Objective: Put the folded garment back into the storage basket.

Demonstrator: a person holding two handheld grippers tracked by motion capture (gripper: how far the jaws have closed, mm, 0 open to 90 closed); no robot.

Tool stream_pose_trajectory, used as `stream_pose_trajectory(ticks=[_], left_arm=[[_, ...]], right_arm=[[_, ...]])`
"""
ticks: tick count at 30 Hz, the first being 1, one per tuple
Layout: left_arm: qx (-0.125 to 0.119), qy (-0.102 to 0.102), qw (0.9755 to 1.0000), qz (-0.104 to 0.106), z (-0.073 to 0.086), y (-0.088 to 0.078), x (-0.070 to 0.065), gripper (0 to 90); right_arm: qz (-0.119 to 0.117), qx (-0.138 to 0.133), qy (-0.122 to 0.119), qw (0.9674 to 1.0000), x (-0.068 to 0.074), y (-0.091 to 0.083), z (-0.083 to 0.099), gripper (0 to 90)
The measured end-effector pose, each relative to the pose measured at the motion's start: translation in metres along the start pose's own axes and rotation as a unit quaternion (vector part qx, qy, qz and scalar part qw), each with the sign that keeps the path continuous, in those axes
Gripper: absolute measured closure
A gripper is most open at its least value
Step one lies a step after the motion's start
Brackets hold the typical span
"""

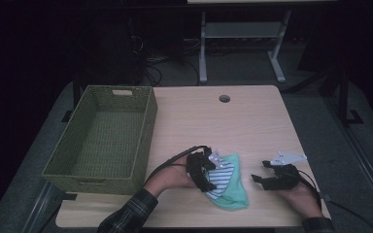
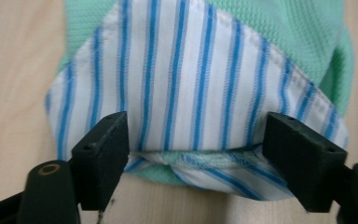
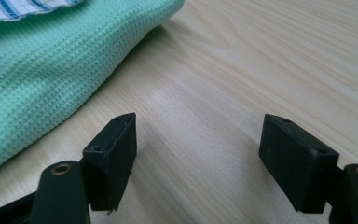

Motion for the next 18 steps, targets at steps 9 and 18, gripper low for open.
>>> stream_pose_trajectory(ticks=[9, 18], left_arm=[[0.012, -0.012, 0.9998, 0.014, 0.0013, 0.0116, 0.0029, 19.6], [0.017, -0.008, 0.9997, 0.016, 0.0023, 0.0071, -0.0020, 43.3]], right_arm=[[-0.001, -0.002, 0.002, 1.0000, 0.0003, 0.0004, -0.0001, 27.5], [0.000, -0.002, 0.002, 1.0000, 0.0005, 0.0005, -0.0001, 27.4]])
Point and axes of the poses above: each handheld gripper's, and its own axes: y roughly forward along the jaws, z roughly out of its underside, x roughly to its left, the point moved 5 cm from there along y, roughly forward along the jaws, and after that the axes turned 13 degrees about -y, right-handed, at the moved point
